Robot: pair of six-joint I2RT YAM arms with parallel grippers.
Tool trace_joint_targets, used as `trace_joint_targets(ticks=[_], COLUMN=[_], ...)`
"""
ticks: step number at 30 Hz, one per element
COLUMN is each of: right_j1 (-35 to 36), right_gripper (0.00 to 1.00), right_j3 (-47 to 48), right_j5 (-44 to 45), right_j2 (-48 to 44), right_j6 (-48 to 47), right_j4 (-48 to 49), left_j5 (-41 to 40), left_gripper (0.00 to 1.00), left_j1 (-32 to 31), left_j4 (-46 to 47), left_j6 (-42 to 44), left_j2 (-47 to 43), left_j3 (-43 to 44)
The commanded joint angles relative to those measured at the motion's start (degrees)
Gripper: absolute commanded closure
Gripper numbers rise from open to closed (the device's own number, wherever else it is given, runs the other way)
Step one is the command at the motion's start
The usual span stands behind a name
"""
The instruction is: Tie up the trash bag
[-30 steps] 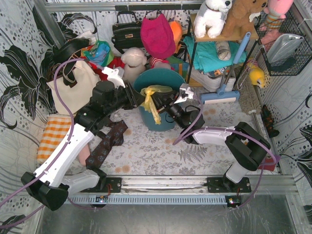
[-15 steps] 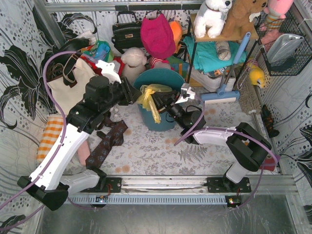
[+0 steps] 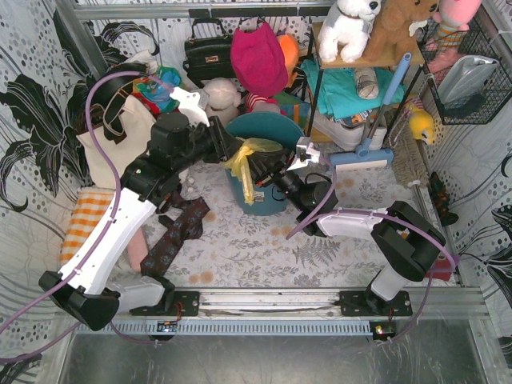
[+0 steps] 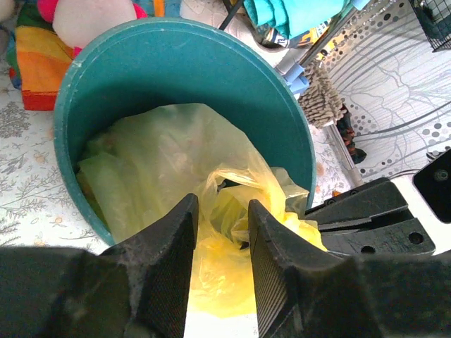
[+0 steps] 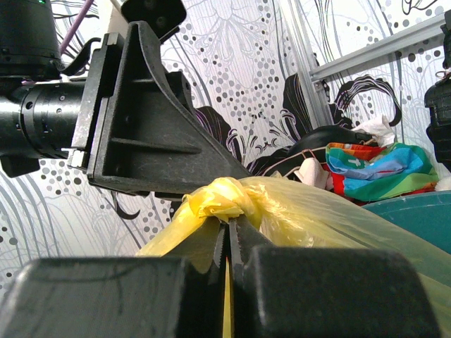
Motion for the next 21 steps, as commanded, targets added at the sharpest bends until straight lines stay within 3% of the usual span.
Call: trace_joint_targets(ticks=[1,12,21], right_j1=[0.14,0.14,0.16], right_gripper=[1.0,1.0,1.0], right_j3=[1.08,1.82,2.74], right_j5=[-1.29,-1.04,0.02], right_j2=[-1.3,-0.66,0.26], right_j6=[1.22,1.19,0.49], right_j4=[3.46,3.02,3.99], left_j5=[2.83,14.17,16.86], left_gripper=[0.58,0.57,0.54], left_j1=[0.32,0.26,0.11], left_j4=[4.31,7.85,7.47], left_j6=[-0.29,-2.39,-4.23], left_j2=[0.65,-0.15,-3.04], left_j3=[0.77,-2.5,-8.68])
